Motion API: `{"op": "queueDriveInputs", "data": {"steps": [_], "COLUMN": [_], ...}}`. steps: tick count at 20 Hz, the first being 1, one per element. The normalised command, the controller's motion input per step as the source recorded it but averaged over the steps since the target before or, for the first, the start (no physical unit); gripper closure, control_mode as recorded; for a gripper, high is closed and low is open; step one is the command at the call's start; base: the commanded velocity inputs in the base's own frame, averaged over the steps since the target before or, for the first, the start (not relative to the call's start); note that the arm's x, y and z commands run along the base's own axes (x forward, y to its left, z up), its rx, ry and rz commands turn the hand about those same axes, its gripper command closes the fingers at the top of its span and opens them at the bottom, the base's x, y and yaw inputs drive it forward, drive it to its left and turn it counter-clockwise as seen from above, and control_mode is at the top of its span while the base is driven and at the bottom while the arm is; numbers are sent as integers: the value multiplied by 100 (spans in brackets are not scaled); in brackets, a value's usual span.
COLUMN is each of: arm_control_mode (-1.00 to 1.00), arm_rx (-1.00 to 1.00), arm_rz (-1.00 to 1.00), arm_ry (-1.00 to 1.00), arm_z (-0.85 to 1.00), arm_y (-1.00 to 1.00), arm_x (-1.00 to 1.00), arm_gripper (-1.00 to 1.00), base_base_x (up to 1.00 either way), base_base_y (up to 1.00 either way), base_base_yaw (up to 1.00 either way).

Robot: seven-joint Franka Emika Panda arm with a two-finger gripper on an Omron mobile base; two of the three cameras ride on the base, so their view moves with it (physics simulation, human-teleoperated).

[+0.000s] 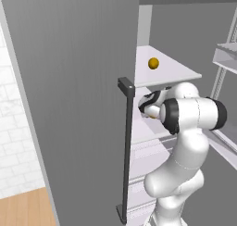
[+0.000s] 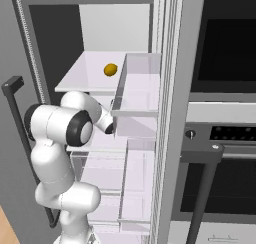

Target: Place one lemon and one fish in each tupperware on the nearby counter, to pack two identical lunches.

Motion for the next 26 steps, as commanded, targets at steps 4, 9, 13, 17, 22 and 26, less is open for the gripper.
{"op": "queueDriveInputs", "data": {"steps": [4,9,13,17,22,26], "arm_control_mode": [-100,-100,-100,-100,-100,-100], "arm_rx": [-4,-2,0,0,0,0], "arm_rz": [4,6,2,0,0,1], "arm_ry": [-2,-9,-15,-1,0,0], "arm_z": [-21,-10,23,67,100,100], "arm_y": [19,13,0,3,13,6], "arm_x": [0,-35,-99,-100,-98,-98], "arm_gripper": [100,100,100,100,100,100], "base_base_x": [0,0,0,0,0,0], "base_base_y": [0,0,0,0,0,0], "base_base_yaw": [0,0,0,0,0,0]}}
